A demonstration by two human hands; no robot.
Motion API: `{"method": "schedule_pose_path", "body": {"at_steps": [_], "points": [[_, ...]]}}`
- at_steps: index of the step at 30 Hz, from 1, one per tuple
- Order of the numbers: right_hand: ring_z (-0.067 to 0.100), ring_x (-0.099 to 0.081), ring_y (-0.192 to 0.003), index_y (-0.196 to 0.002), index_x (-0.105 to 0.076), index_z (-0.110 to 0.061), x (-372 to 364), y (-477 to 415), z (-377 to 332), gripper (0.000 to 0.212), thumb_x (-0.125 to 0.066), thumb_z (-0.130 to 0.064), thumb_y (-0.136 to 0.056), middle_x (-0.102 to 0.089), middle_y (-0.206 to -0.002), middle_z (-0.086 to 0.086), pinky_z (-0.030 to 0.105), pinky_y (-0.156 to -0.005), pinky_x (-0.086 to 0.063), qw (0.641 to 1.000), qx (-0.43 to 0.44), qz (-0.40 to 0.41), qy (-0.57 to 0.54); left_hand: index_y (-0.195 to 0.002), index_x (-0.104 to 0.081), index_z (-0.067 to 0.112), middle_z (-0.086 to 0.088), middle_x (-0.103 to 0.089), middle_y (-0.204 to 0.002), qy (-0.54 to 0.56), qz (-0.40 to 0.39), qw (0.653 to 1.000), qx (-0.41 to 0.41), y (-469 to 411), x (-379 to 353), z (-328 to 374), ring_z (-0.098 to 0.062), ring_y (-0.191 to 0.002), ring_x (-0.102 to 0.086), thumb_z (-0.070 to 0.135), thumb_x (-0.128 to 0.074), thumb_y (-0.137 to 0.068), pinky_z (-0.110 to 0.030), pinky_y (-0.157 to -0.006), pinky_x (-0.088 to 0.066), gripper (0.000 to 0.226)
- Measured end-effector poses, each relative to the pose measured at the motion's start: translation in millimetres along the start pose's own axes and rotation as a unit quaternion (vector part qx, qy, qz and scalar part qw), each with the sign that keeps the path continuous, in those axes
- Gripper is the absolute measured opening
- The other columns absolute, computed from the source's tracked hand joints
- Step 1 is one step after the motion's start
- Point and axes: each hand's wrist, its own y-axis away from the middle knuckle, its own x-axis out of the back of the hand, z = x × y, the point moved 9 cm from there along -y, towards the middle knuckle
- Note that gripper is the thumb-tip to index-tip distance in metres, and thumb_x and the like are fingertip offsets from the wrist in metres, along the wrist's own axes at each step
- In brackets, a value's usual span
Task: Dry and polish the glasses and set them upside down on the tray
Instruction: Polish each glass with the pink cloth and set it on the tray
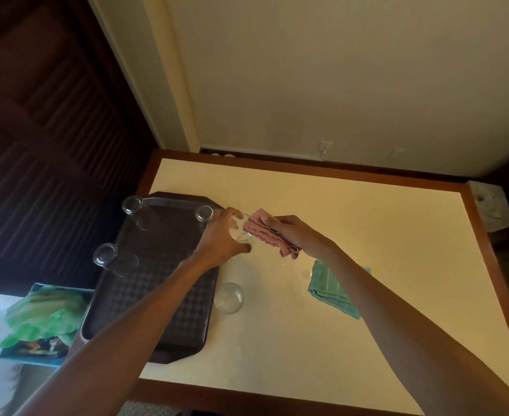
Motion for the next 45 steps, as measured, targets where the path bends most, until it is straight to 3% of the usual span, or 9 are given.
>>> {"method": "schedule_pose_path", "body": {"at_steps": [3, 11, 16, 21, 25, 29, 33, 38, 45], "points": [[0.021, -0.058, -0.048, -0.097, -0.072, -0.017, -3.0, 3.8, -25.2, 0.055, -0.051, -0.067, -0.091, -0.068, -0.076, 0.012, 0.023, -0.036, -0.042, 0.999, 0.013, -0.02, 0.029, -0.131, -0.054, 0.02, 0.004, -0.052, -0.128, -0.008, -0.021, 0.999, -0.029, 1.7, 22.5, 16.7, 0.008, -0.099, -0.05, 0.029, -0.096, -0.066, -0.007, -0.083, -0.041, 0.078], [0.044, -0.061, -0.07, -0.098, -0.073, -0.017, 3.8, 13.7, -109.9, 0.058, -0.057, -0.071, -0.086, -0.07, -0.09, 0.021, 0.038, -0.059, -0.05, 0.995, 0.079, -0.023, 0.048, -0.125, -0.054, 0.029, 0.015, -0.067, -0.111, -0.034, -0.031, 0.993, -0.109, 3.9, 86.9, 66.5, -0.004, -0.1, -0.065, 0.03, -0.093, -0.064, -0.033, -0.09, -0.058, 0.073], [0.025, -0.062, -0.047, -0.084, -0.072, -0.015, 8.3, 26.3, -152.3, 0.062, -0.051, -0.073, -0.087, -0.072, -0.076, 0.018, 0.028, -0.045, -0.047, 0.98, 0.076, 0.001, 0.185, -0.129, -0.057, 0.028, 0.01, -0.061, -0.118, -0.066, -0.023, 0.987, -0.145, 10.1, 129.9, 96.2, -0.01, -0.107, -0.06, 0.033, -0.092, -0.059, -0.042, -0.094, -0.056, 0.079], [0.037, -0.072, -0.075, -0.087, -0.075, -0.016, -1.2, 37.2, -182.7, 0.061, -0.055, -0.074, -0.085, -0.076, -0.08, 0.007, 0.045, -0.073, -0.058, 0.976, 0.094, -0.011, 0.194, -0.136, -0.061, 0.025, 0.003, -0.056, -0.129, -0.138, -0.055, 0.973, -0.179, 15.1, 159.2, 128.0, -0.018, -0.114, -0.057, 0.028, -0.097, -0.062, -0.039, -0.097, -0.051, 0.082], [0.038, -0.07, -0.065, -0.075, -0.074, -0.013, -7.7, 49.6, -206.3, 0.052, -0.057, -0.06, -0.091, -0.074, -0.073, 0.01, 0.055, -0.068, -0.056, 0.97, 0.106, 0.011, 0.219, -0.144, -0.058, 0.021, 0.003, -0.056, -0.123, -0.177, -0.071, 0.958, -0.215, 17.7, 179.0, 154.7, -0.016, -0.111, -0.057, 0.034, -0.099, -0.061, -0.036, -0.099, -0.05, 0.094], [0.015, -0.065, -0.053, -0.074, -0.069, -0.004, -10.5, 59.0, -225.8, 0.039, -0.054, -0.026, -0.102, -0.069, -0.063, 0.004, 0.025, -0.056, -0.052, 0.966, 0.149, 0.066, 0.202, -0.141, -0.056, 0.026, 0.005, -0.065, -0.122, -0.122, -0.073, 0.957, -0.254, 24.7, 193.5, 162.5, -0.012, -0.111, -0.062, 0.031, -0.1, -0.06, -0.032, -0.098, -0.052, 0.092], [0.012, -0.065, -0.046, -0.074, -0.069, -0.016, -1.4, 65.3, -228.1, 0.029, -0.057, -0.015, -0.1, -0.067, -0.055, -0.005, 0.019, -0.047, -0.048, 0.96, 0.167, 0.129, 0.183, -0.14, -0.049, 0.031, 0.011, -0.058, -0.133, 0.039, -0.126, 0.978, -0.163, 22.8, 216.6, 131.3, -0.013, -0.127, -0.058, 0.061, -0.089, -0.065, -0.033, -0.098, -0.053, 0.09], [0.012, -0.067, -0.055, -0.067, -0.066, -0.03, -4.3, 68.0, -240.1, 0.028, -0.065, -0.035, -0.095, -0.069, -0.061, -0.006, 0.029, -0.056, -0.052, 0.929, 0.203, 0.187, 0.248, -0.127, -0.062, 0.008, -0.014, -0.073, -0.103, 0.236, -0.175, 0.955, 0.027, 22.6, 195.8, 96.7, -0.023, -0.077, -0.069, 0.07, -0.036, -0.098, -0.032, -0.072, -0.057, 0.074], [0.01, -0.061, -0.036, -0.061, -0.061, -0.016, -3.6, 65.0, -242.5, 0.043, -0.065, -0.044, -0.093, -0.063, -0.044, 0.001, 0.022, -0.042, -0.049, 0.907, 0.149, 0.295, 0.261, -0.1, -0.053, 0.013, -0.013, -0.063, -0.082, 0.202, -0.063, 0.976, -0.043, 24.8, 192.0, 118.5, -0.019, -0.063, -0.057, 0.038, -0.036, -0.11, -0.035, -0.062, -0.045, 0.031]]}}
